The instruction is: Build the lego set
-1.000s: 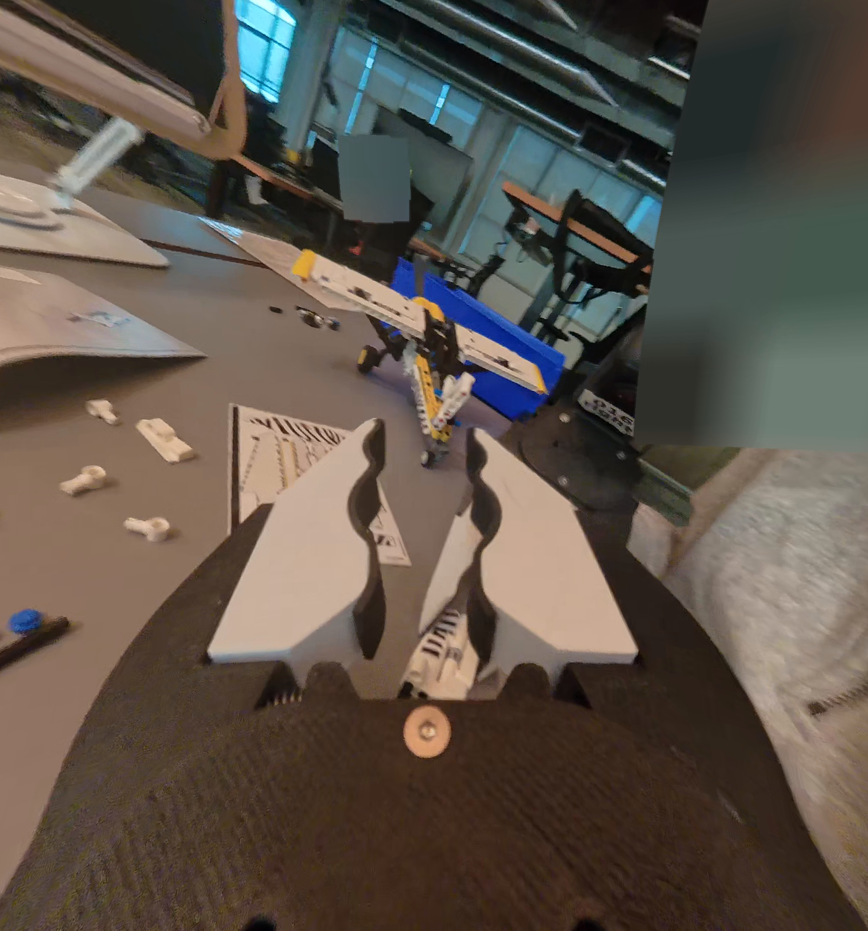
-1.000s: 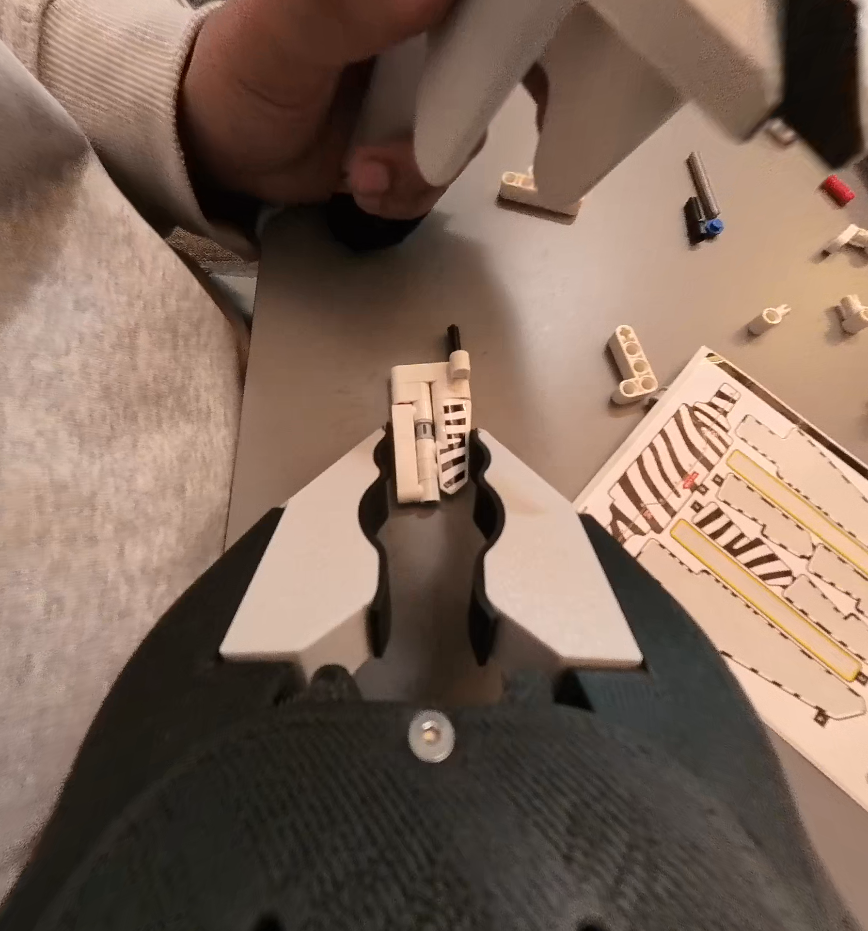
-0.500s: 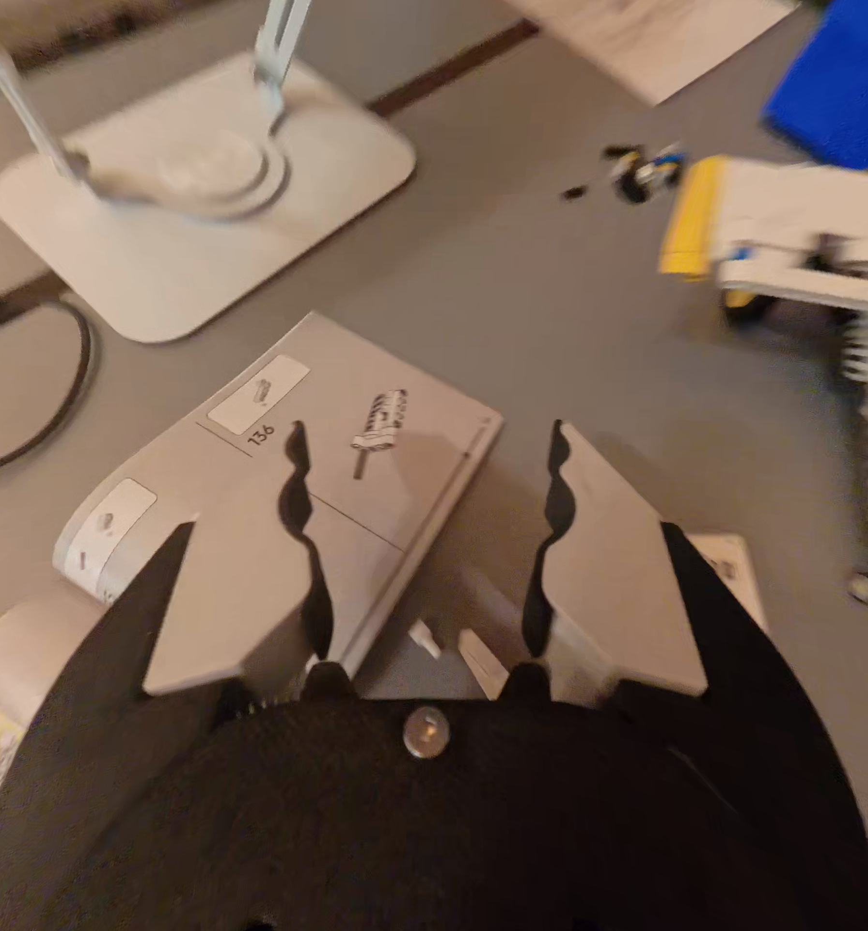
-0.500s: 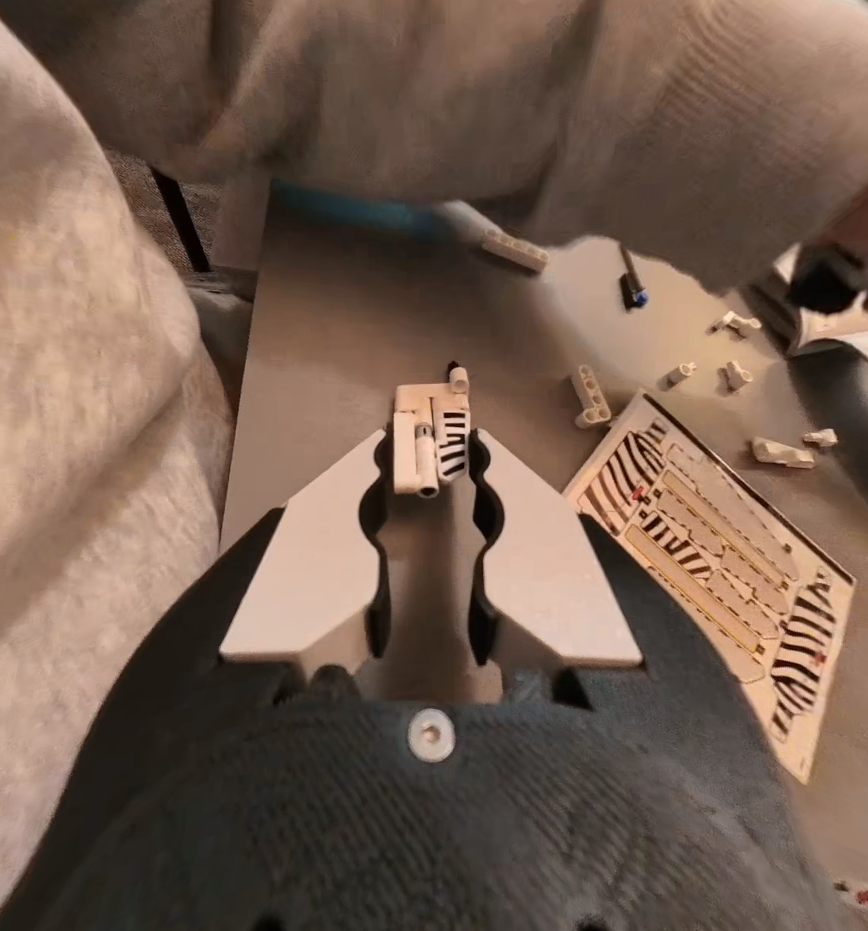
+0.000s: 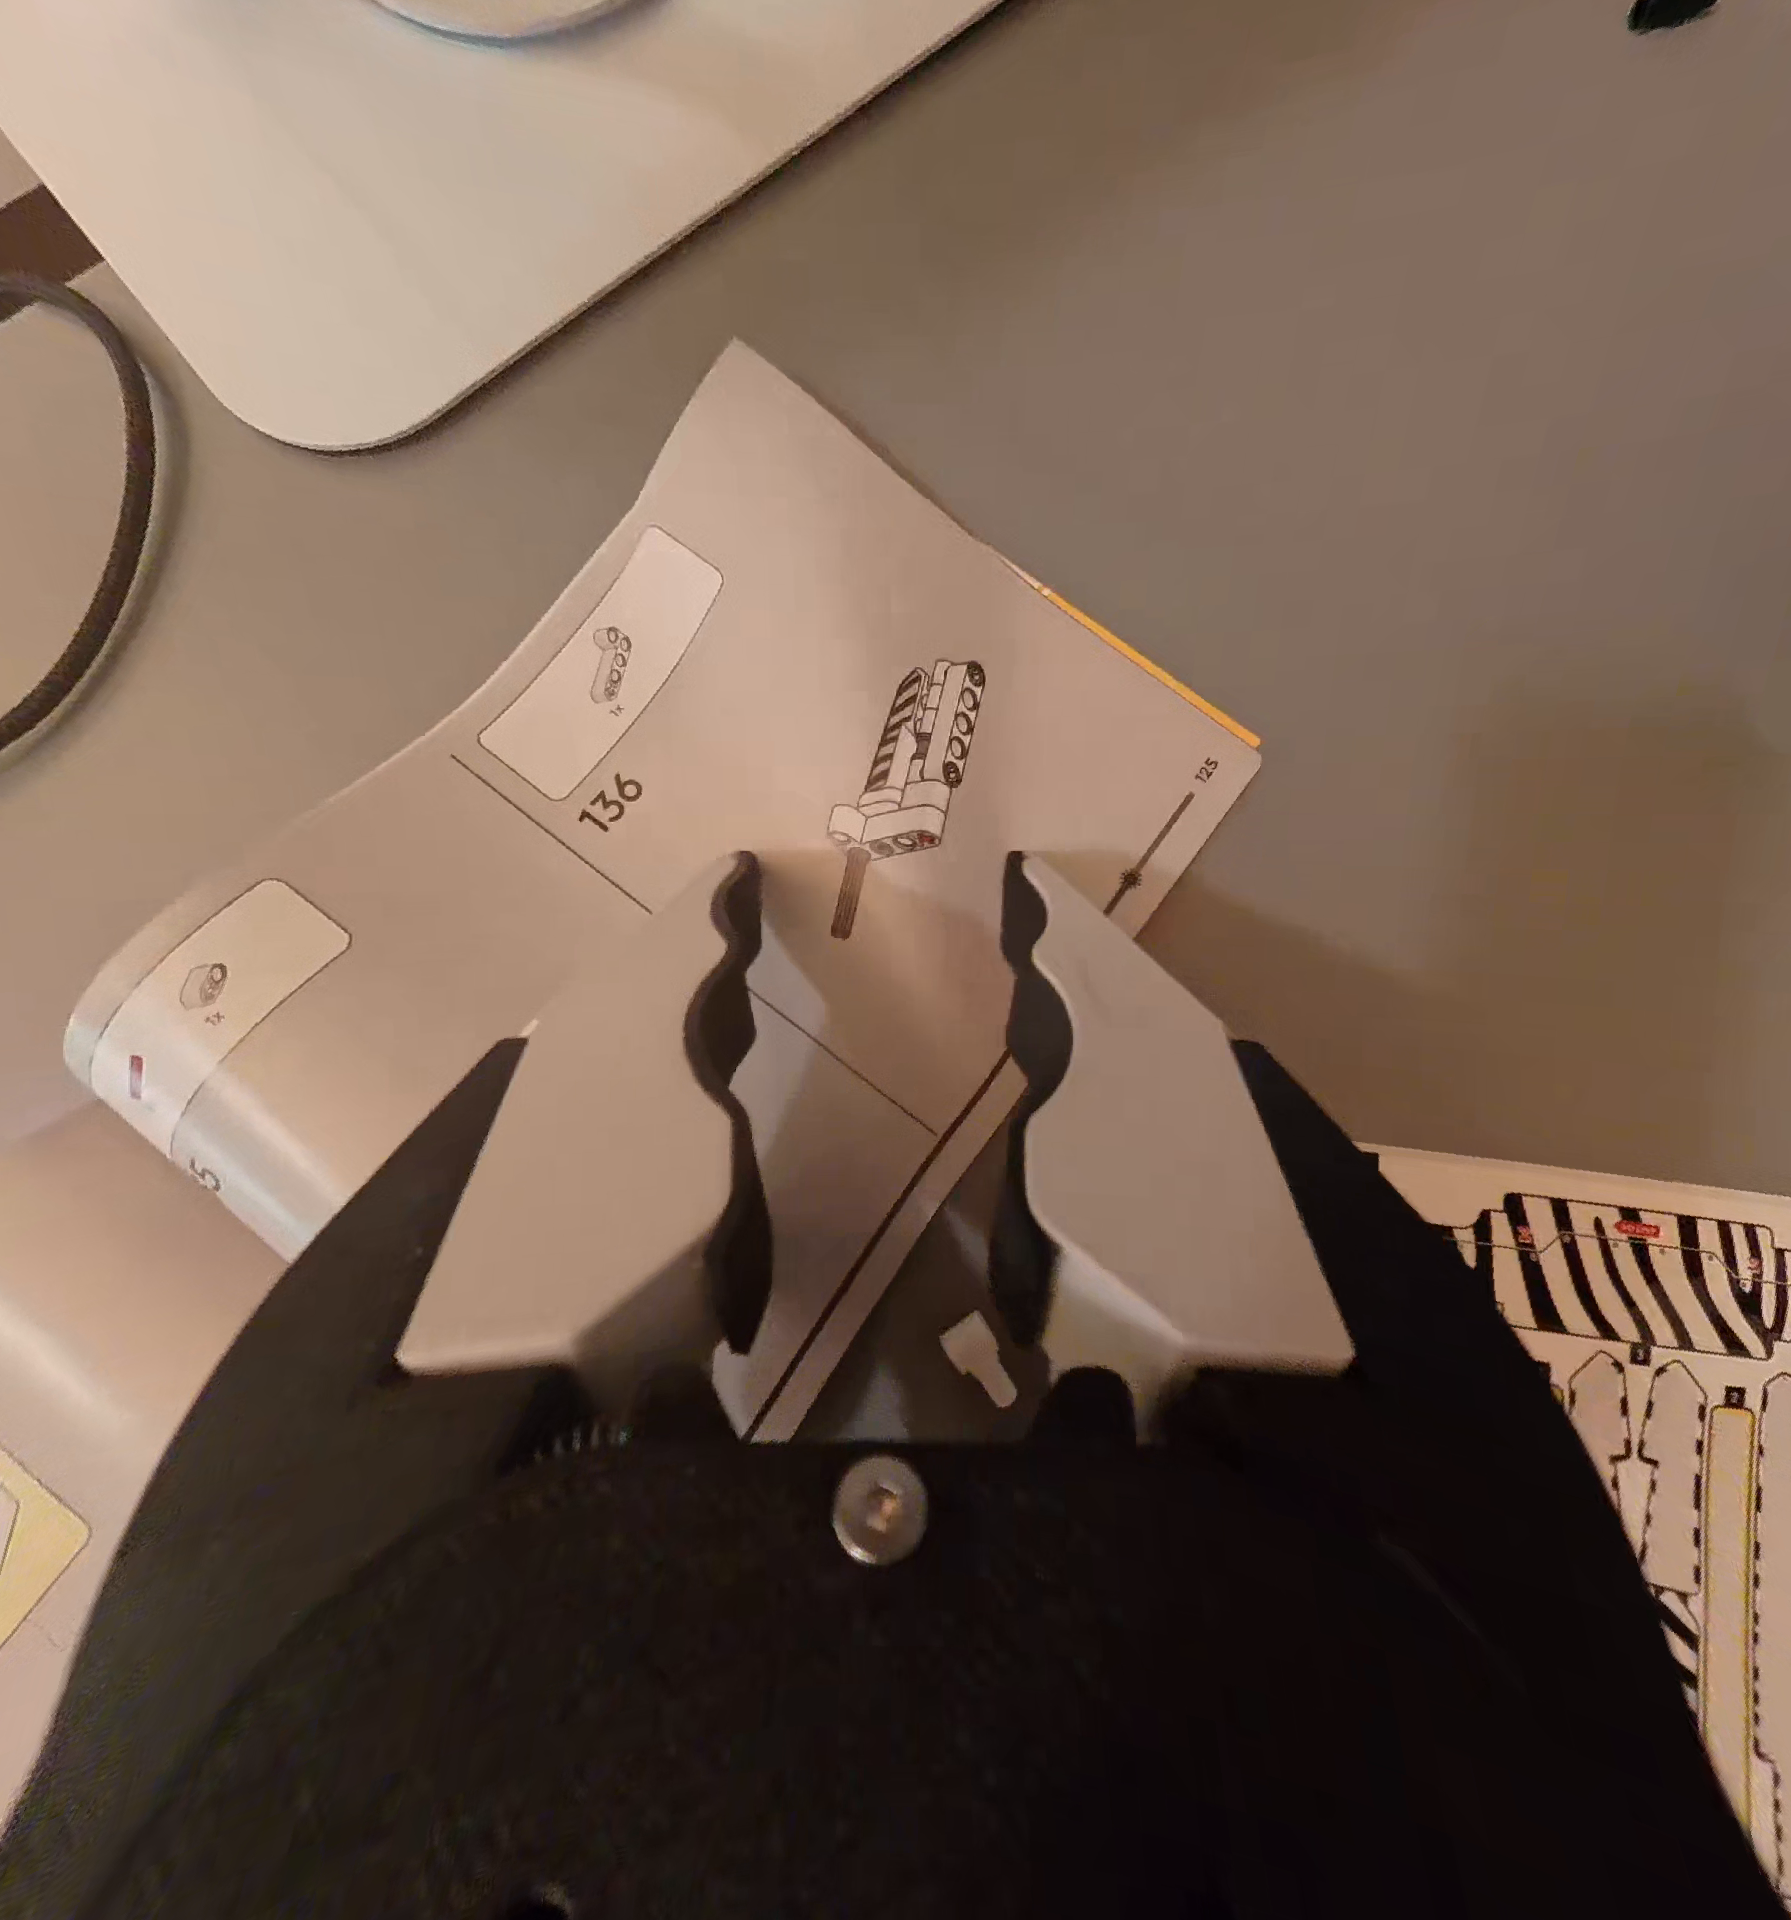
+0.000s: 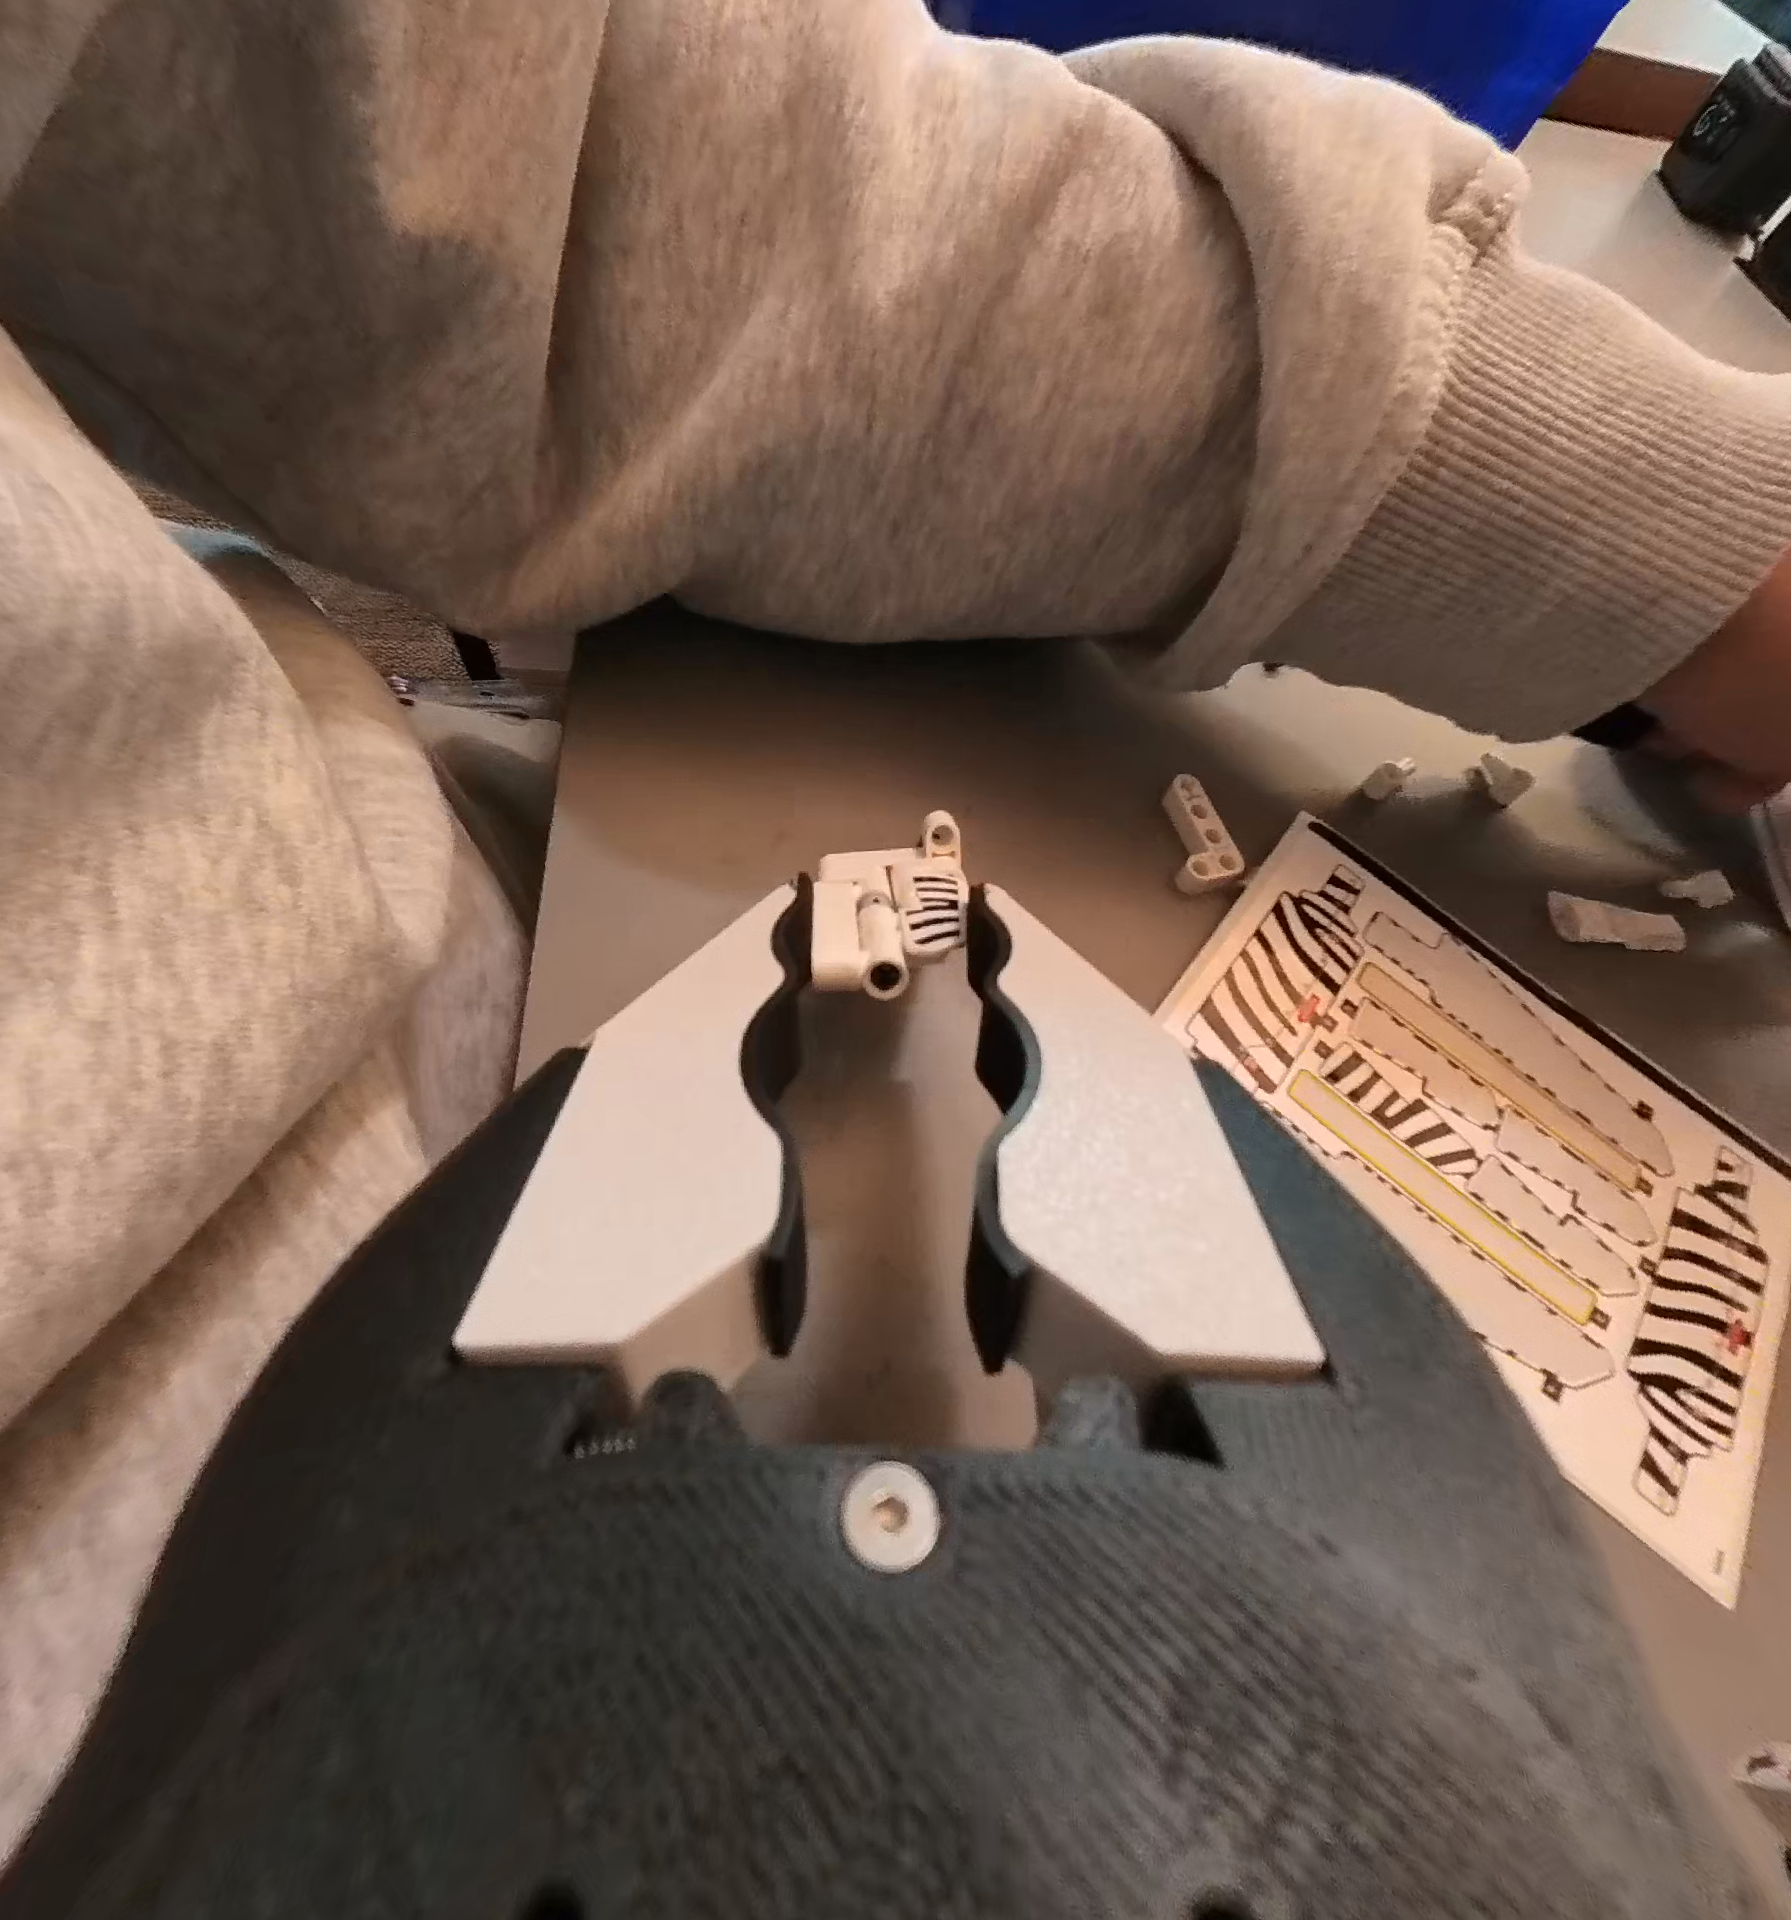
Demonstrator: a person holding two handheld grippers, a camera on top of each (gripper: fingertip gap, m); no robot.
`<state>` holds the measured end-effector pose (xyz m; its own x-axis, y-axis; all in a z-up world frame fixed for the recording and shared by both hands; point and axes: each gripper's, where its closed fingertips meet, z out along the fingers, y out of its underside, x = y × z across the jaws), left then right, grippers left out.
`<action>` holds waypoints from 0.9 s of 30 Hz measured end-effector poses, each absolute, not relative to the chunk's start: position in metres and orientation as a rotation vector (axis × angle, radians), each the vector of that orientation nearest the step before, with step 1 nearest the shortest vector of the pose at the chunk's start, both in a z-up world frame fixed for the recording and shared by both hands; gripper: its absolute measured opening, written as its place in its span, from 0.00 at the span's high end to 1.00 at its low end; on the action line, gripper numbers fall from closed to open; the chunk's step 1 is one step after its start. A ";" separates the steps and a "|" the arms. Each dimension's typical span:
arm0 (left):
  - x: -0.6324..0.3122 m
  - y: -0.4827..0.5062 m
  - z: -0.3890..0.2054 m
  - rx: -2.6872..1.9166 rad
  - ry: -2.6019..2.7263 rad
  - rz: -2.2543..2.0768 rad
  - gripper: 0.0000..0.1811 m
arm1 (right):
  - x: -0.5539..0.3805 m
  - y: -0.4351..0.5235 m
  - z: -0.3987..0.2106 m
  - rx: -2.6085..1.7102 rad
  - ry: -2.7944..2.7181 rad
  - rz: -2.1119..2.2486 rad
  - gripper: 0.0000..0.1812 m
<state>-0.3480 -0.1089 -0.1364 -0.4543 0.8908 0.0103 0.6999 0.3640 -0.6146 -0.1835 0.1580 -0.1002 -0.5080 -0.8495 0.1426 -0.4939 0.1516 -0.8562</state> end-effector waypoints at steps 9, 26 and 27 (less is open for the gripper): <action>-0.348 -0.106 -0.136 -1.458 -2.283 0.747 0.99 | -0.184 0.157 -0.102 -1.296 2.078 -1.305 0.84; -0.322 -0.109 -0.066 -1.151 -2.001 0.842 0.99 | -0.185 0.155 -0.106 -1.311 2.103 -1.293 0.84; -0.319 -0.110 -0.061 -1.125 -1.978 0.847 0.99 | -0.185 0.154 -0.106 -1.313 2.105 -1.293 0.84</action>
<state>-0.3190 -0.1100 -0.0613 -0.3793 0.8910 0.2493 0.4346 0.4095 -0.8022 -0.1850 0.1541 -0.1059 -0.5138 -0.8415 0.1673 -0.5298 0.1579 -0.8333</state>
